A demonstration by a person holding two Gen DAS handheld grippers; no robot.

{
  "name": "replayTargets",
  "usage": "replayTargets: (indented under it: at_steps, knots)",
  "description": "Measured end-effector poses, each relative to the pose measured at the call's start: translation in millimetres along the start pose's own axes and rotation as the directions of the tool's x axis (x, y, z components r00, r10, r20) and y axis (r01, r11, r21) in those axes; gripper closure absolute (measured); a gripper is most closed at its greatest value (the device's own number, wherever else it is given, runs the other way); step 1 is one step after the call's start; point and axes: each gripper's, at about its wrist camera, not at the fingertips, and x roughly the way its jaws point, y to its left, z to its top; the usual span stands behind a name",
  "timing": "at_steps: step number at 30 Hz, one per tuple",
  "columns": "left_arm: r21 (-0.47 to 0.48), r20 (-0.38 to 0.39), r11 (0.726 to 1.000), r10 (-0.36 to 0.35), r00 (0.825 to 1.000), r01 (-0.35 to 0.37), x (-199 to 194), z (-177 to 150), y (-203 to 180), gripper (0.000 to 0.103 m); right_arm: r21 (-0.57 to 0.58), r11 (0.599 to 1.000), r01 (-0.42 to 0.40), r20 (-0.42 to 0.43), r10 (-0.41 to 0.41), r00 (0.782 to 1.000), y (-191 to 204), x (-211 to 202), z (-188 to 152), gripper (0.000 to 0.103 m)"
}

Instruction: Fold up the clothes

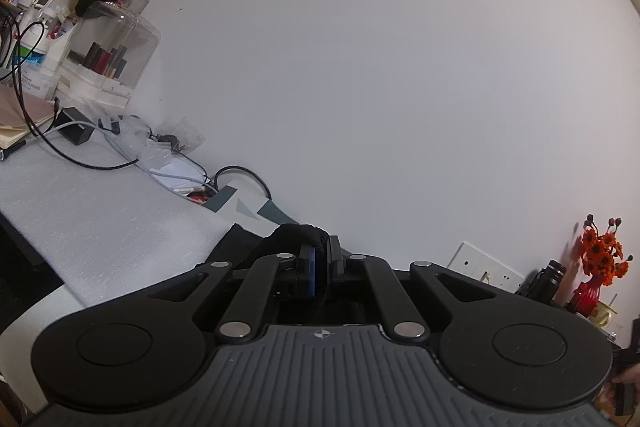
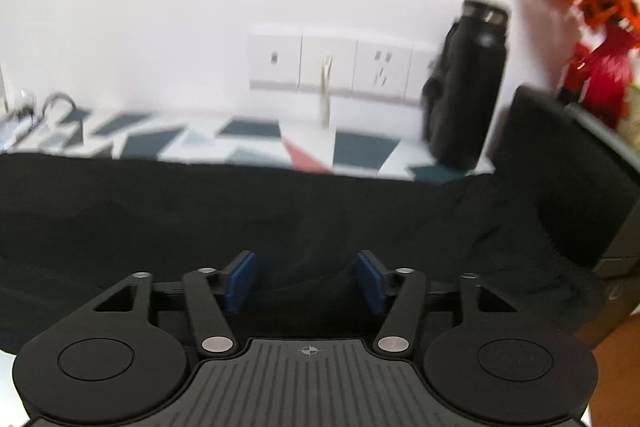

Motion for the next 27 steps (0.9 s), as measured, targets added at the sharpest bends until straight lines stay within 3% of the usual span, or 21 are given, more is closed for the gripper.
replayTargets:
  at_steps: [3, 8, 10, 11, 13, 15, 17, 24, 27]
  knots:
    - [0.001, -0.008, 1.0, 0.012, 1.0, -0.012, -0.6, -1.3, 1.7, 0.098, 0.002, 1.0, 0.012, -0.069, -0.012, 0.998, -2.1, 25.2, -4.7, 0.043]
    - [-0.004, -0.013, 1.0, 0.028, 1.0, -0.028, -0.6, -3.2, 3.3, 0.098, 0.031, 0.999, -0.025, -0.038, 0.026, 0.999, -2.0, 27.6, -14.2, 0.046]
    - [-0.002, -0.006, 1.0, 0.028, 1.0, -0.028, -0.4, -3.1, 1.9, 0.098, 0.035, 0.998, -0.048, -0.031, 0.049, 0.998, -0.1, 26.1, -16.4, 0.059]
    - [-0.002, 0.0, 1.0, 0.027, 1.0, -0.027, -1.1, -3.1, 0.9, 0.098, 0.037, 0.997, -0.06, -0.027, 0.061, 0.998, 0.8, 25.3, -17.4, 0.073]
    - [-0.002, 0.011, 1.0, 0.024, 1.0, -0.024, -3.1, -3.2, -0.8, 0.098, 0.026, 0.997, -0.071, -0.02, 0.072, 0.997, 3.5, 23.4, -18.9, 0.075]
    - [-0.005, 0.017, 1.0, 0.021, 1.0, -0.021, -5.3, -3.3, -2.0, 0.098, 0.016, 0.996, -0.082, -0.001, 0.082, 0.997, 4.2, 20.7, -19.5, 0.088]
    - [-0.01, 0.013, 1.0, 0.025, 1.0, -0.025, -6.4, -4.0, -1.8, 0.098, 0.019, 0.995, -0.1, 0.024, 0.099, 0.995, 2.9, 15.7, -18.9, 0.094]
    - [-0.016, -0.001, 0.999, 0.028, 1.0, -0.028, -8.3, -6.1, -2.8, 0.098, 0.07, 0.986, -0.149, 0.244, 0.128, 0.961, -7.0, -36.1, -15.2, 0.095]
    - [-0.019, -0.004, 0.999, 0.035, 0.999, -0.035, -10.2, -9.5, -2.4, 0.098, 0.091, 0.983, -0.158, 0.254, 0.13, 0.958, -14.1, -43.9, -23.2, 0.095]
